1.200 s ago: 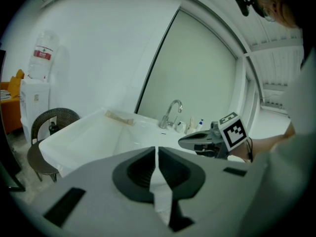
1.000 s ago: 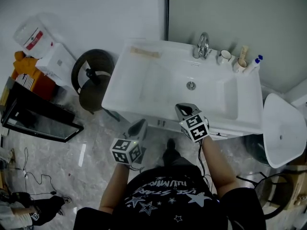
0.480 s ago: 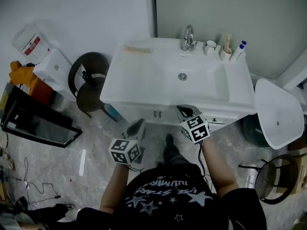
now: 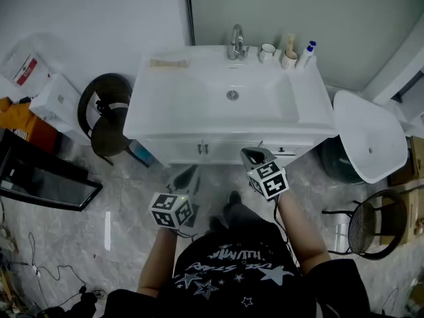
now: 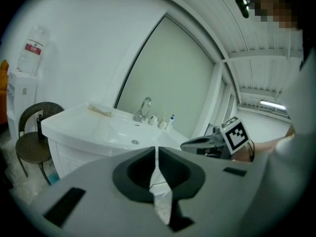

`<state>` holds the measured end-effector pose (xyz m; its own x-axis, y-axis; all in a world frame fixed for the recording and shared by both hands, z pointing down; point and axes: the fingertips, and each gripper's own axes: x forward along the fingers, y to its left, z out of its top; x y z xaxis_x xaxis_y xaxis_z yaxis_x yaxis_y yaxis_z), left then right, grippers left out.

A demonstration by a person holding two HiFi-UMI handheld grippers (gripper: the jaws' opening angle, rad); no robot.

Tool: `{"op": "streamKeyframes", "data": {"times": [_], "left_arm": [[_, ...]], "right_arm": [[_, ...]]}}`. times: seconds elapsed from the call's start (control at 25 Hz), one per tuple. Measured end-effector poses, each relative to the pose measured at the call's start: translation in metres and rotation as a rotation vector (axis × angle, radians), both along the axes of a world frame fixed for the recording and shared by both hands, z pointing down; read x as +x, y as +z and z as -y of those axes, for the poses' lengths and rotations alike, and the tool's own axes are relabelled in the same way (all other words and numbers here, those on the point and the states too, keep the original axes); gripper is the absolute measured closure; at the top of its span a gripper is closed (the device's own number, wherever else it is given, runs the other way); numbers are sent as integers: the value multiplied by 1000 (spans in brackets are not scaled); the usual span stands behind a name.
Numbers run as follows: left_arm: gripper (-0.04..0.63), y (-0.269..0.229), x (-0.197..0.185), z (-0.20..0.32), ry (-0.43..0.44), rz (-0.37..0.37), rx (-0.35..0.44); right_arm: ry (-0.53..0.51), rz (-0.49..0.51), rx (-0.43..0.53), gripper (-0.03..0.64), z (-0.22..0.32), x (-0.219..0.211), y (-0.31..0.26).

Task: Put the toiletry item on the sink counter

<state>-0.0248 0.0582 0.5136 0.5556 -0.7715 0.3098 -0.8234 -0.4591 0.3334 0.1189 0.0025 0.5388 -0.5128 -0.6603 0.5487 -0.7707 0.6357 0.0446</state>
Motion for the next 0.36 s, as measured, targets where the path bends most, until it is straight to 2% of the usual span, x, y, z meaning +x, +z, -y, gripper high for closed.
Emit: {"op": "streamKeyframes", "data": {"times": [0.36], "left_arm": [[565,2,15,-4,-8,3,-7]], "right_arm": [[-7,22,-2,603,-9,15,0]]}}
